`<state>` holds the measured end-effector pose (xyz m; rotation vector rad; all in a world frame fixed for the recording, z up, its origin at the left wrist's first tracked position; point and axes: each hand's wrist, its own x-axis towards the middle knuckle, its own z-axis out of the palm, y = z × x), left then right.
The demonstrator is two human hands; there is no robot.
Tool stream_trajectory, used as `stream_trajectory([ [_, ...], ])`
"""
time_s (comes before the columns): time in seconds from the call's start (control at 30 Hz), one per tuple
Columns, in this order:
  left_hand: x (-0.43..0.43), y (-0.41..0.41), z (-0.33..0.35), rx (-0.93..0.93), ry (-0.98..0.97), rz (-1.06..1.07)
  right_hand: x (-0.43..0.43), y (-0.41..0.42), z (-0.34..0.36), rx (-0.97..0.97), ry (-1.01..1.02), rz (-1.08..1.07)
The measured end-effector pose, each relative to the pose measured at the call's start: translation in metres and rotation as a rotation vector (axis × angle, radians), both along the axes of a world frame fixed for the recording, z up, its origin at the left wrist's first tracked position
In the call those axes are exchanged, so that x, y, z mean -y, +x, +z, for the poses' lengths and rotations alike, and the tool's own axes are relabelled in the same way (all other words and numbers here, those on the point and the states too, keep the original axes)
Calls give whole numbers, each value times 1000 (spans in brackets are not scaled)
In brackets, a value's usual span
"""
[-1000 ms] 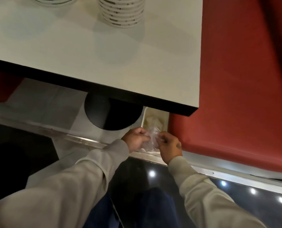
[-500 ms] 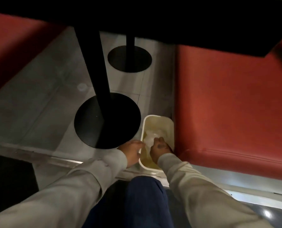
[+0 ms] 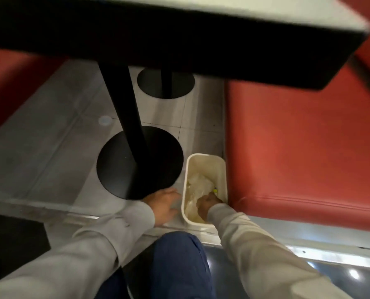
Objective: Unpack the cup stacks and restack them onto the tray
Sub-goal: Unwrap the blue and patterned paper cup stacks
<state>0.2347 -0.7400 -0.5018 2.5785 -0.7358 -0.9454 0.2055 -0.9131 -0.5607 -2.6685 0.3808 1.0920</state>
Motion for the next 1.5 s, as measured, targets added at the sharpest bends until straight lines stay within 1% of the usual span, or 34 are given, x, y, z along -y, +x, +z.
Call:
stream_trajectory([
  [0.03, -5, 2, 8, -5, 19, 31, -1, -3, 13, 14, 54, -10],
  [0.1, -14, 4, 29, -34, 53, 79, -1, -12, 54, 26, 94, -123],
  [0.23, -27, -1, 85, -84, 109, 110, 0, -27, 121, 14, 150, -91],
  [0.33, -39, -13, 129, -112, 124, 137, -7, -36, 176, 5, 197, -59],
  [0.5, -60, -40, 212, -140, 152, 212, -19, -51, 265, -32, 210, 12],
  [0.6, -71, -54, 261, -129, 163, 240, -25, -56, 317, -64, 217, 80],
  [0.7, -80, -68, 305, -113, 170, 283, -33, -60, 361, -72, 195, 191],
  [0.8, -89, -83, 338, -86, 178, 336, -42, -67, 394, -61, 197, 294],
  [1.0, -101, -106, 384, -39, 180, 409, -57, -78, 433, -34, 209, 442],
  [1.17, -102, -119, 409, 5, 161, 442, -64, -82, 465, 16, 245, 481],
  [1.33, -103, -124, 442, 42, 151, 450, -71, -75, 503, 60, 287, 582],
  [1.4, -105, -121, 459, 83, 153, 451, -74, -67, 522, 94, 322, 602],
  [1.5, -108, -111, 484, 175, 131, 478, -78, -53, 548, 173, 378, 573],
])
